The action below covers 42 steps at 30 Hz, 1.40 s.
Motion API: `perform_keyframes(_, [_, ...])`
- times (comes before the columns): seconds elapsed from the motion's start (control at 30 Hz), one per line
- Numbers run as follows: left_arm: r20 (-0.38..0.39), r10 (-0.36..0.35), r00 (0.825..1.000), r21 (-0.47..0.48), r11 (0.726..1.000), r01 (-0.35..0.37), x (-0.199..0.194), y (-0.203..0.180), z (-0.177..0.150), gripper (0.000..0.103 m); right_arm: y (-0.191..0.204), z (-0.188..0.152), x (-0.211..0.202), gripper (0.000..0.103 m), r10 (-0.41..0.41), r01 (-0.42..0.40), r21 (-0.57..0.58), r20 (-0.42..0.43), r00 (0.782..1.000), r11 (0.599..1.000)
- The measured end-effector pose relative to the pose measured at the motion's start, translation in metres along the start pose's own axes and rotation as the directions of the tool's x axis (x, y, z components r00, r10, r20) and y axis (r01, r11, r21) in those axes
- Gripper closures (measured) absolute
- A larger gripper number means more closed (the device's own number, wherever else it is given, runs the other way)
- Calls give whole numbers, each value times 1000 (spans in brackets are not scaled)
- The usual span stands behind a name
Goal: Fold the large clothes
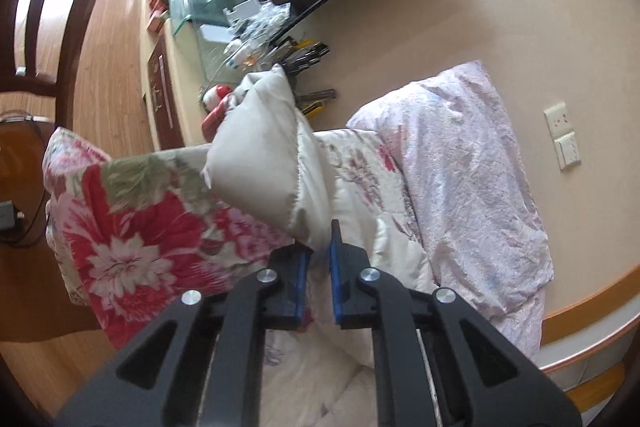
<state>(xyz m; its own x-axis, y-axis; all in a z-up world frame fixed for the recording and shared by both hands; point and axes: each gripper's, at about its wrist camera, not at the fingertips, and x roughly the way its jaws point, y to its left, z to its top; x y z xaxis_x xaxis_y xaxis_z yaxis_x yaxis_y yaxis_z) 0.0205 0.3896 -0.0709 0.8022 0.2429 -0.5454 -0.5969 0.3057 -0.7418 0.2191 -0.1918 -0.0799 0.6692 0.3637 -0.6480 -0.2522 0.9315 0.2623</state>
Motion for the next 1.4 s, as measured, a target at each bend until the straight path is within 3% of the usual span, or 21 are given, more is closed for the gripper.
perform_keyframes(0.13, [7,-87,996,161,983,85,-15,-75,-10,93,-18,-6,-10,20,-20,20,18,22,1000,1000])
perform_keyframes(0.27, [-60,-200,978,306,929,209,-19,-154,-47,93,-36,-14,-17,20,-36,34,38,39,999,999])
perform_keyframes(0.4, [-195,-294,936,424,835,351,-12,-223,-106,93,-60,-19,-25,20,-71,64,87,70,995,994])
perform_keyframes(0.53, [-352,-329,876,487,735,472,5,-270,-174,93,-82,-26,-27,20,-85,77,126,62,994,989])
perform_keyframes(0.6, [-429,-322,844,496,697,518,17,-286,-207,94,-91,-28,-27,20,-99,90,141,57,993,986])
perform_keyframes(0.7, [-514,-283,810,513,655,555,35,-301,-249,94,-101,-32,-27,20,-109,99,166,52,993,981])
perform_keyframes(0.77, [-552,-243,798,541,624,564,45,-308,-277,94,-103,-34,-25,20,-114,105,172,46,992,979])
perform_keyframes(0.9, [-596,-114,795,622,562,546,69,-306,-332,93,-101,-34,-24,20,-115,106,169,40,993,980])
perform_keyframes(0.97, [-612,-39,790,654,537,533,83,-299,-355,84,-96,-33,-24,20,-110,102,155,44,993,983])
perform_keyframes(1.03, [-636,2,771,657,525,541,91,-292,-368,58,-89,-30,-25,20,-103,96,139,49,993,986])
perform_keyframes(1.07, [-648,8,762,653,521,550,90,-288,-372,51,-84,-28,-25,20,-100,92,129,54,994,987])
perform_keyframes(1.13, [-641,-12,768,656,511,555,83,-284,-368,31,-72,-23,-26,20,-90,83,100,70,993,992])
perform_keyframes(1.2, [-613,-44,789,668,504,547,76,-284,-348,26,-57,-17,-25,21,-73,68,62,88,993,996])
perform_keyframes(1.3, [-528,-57,847,711,516,478,70,-283,-305,23,-22,-8,-15,28,-22,25,-28,109,994,999])
perform_keyframes(1.4, [-413,-17,911,767,533,358,82,-273,-268,23,15,1,8,35,53,-41,-114,102,993,993])
